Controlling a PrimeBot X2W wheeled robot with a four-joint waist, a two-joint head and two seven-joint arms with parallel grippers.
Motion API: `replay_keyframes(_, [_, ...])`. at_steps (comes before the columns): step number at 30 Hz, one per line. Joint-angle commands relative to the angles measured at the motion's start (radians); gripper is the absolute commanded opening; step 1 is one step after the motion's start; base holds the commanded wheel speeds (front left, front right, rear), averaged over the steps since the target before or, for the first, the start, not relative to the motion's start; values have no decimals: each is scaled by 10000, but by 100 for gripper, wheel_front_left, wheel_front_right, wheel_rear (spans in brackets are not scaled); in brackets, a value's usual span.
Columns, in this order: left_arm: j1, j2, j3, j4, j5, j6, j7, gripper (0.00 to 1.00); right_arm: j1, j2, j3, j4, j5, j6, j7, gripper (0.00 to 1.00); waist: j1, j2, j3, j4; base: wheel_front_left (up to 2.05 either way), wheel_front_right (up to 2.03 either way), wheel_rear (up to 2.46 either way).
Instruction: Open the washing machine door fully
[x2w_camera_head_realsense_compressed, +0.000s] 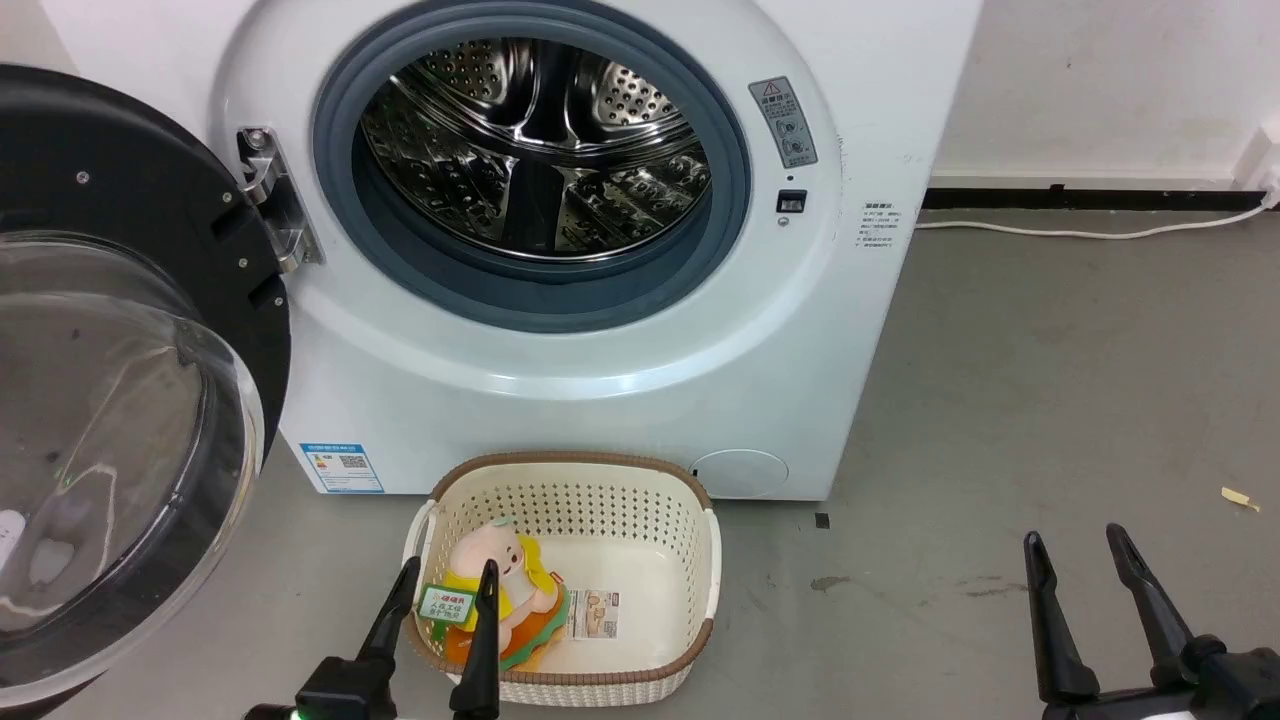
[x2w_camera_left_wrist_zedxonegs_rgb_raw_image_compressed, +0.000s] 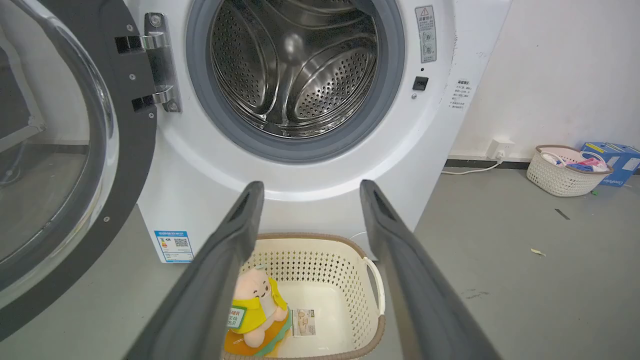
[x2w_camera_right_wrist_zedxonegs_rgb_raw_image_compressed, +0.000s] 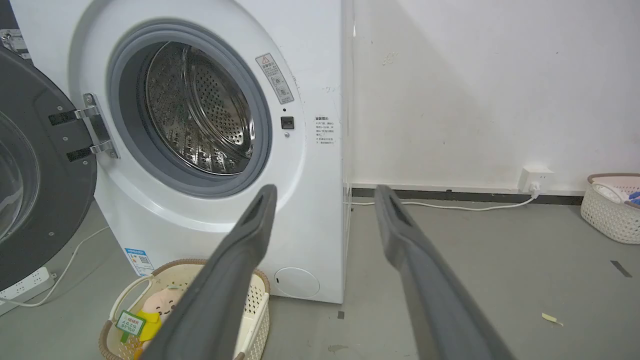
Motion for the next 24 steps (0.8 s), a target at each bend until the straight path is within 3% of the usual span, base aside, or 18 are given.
replay_keyframes(1, [148,-71,-1,-89,115,65,-54,100,-21,23,-21,33,97,8,-45,100,-1,0,-1,36,0,0,0])
replay_keyframes(24, [202,-350,280,-315,373,1,-54,100,-18,24,137,240,6,8,-45,100,-1,0,-98,449,0,0,0])
